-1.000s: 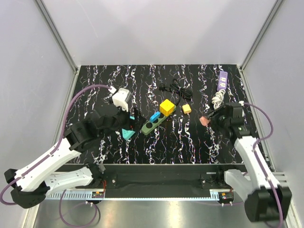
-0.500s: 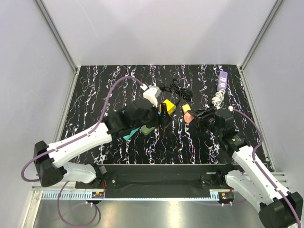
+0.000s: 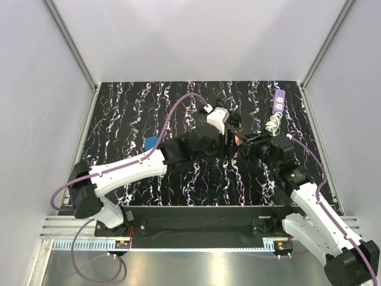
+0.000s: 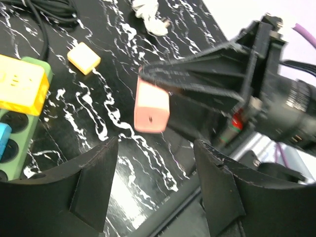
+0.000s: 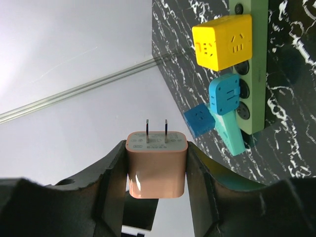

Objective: Insert the plug

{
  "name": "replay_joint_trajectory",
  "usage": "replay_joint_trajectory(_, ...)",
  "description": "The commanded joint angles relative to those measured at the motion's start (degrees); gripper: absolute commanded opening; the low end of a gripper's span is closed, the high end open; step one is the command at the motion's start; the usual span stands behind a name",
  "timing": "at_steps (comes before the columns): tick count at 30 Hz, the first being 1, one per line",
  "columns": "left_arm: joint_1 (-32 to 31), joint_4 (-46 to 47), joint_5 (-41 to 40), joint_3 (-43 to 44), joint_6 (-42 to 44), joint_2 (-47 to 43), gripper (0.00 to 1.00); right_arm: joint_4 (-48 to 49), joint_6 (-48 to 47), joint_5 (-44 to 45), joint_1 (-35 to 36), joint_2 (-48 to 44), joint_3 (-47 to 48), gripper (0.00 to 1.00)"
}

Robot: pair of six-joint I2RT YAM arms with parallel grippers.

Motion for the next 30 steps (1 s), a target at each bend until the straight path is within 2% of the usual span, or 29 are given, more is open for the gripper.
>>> replay_joint_trajectory(1,-0.26,3.18,-5.09,3.89,2.69,2.02,0.66,4.33,3.98,-2.58,0.43,-0.65,-0.46,0.00)
replay_joint_trajectory(5,-0.43,3.53,-6.32,4.94,2.87,4.13,0.63,6.09,5.22,-1.53,0.52,-3.11,-1.87,0.00)
replay_joint_trajectory(12,-0.43,7.92,-6.50,5.56,3.83,6.25,0.53,6.62,5.14,-3.64,0.52,-1.53,-1.61,0.00)
replay_joint_trajectory(13,-0.35,8.10,-6.32,5.82,4.01,6.51,0.47,6.88,5.40,-3.64,0.52,-1.53,-1.78,0.00)
replay_joint_trajectory(15,-0.43,8.62,-5.62,6.00,4.19,6.78,0.44,7.23,5.58,-3.38,0.52,-1.79,-2.31,0.00)
replay_joint_trajectory(17,-0.43,8.89,-4.83,6.18,4.71,7.30,0.36,7.32,5.40,-3.38,0.52,-1.88,-2.75,0.00)
replay_joint_trajectory(19,-0.43,8.98,-2.81,6.44,5.24,7.48,0.23,7.67,5.58,-3.55,0.60,-1.80,-3.28,0.02)
replay_joint_trajectory(20,-0.43,8.81,-2.54,6.44,5.15,7.57,0.01,8.19,5.66,-3.55,0.52,-1.62,-3.45,0.04)
replay_joint_trajectory(21,-0.43,8.63,-2.45,6.18,4.63,7.48,0.00,8.37,5.66,-3.81,0.60,-1.53,-3.80,0.08)
replay_joint_trajectory(22,-0.43,8.71,-2.28,5.39,4.45,7.31,0.00,9.07,5.40,-4.34,0.52,-1.45,-3.98,0.22)
replay_joint_trajectory(24,-0.43,8.63,-0.97,4.69,4.01,6.25,0.00,9.34,4.35,-5.30,0.52,-0.74,-4.16,0.38)
replay_joint_trajectory(25,-0.35,8.45,-0.35,3.99,4.10,5.73,0.00,11.43,2.00,-6.18,0.52,-0.39,-3.99,0.49)
replay_joint_trajectory(26,-0.26,7.76,0.00,3.89,3.58,4.50,0.00,11.36,0.67,-6.45,0.60,-0.22,-3.55,0.67)
replay_joint_trajectory(28,0.26,3.11,0.00,3.81,2.35,2.92,0.00,11.01,-2.05,-6.80,0.52,-0.30,-3.63,0.86)
replay_joint_trajectory(29,0.70,1.44,0.36,3.63,1.30,1.26,0.00,10.66,-2.85,-6.89,0.52,-0.82,-4.24,0.99)
replay_joint_trajectory(30,1.23,-2.67,0.97,3.54,0.68,0.28,0.00,10.57,-4.17,-7.07,0.52,-1.26,-4.60,1.00)
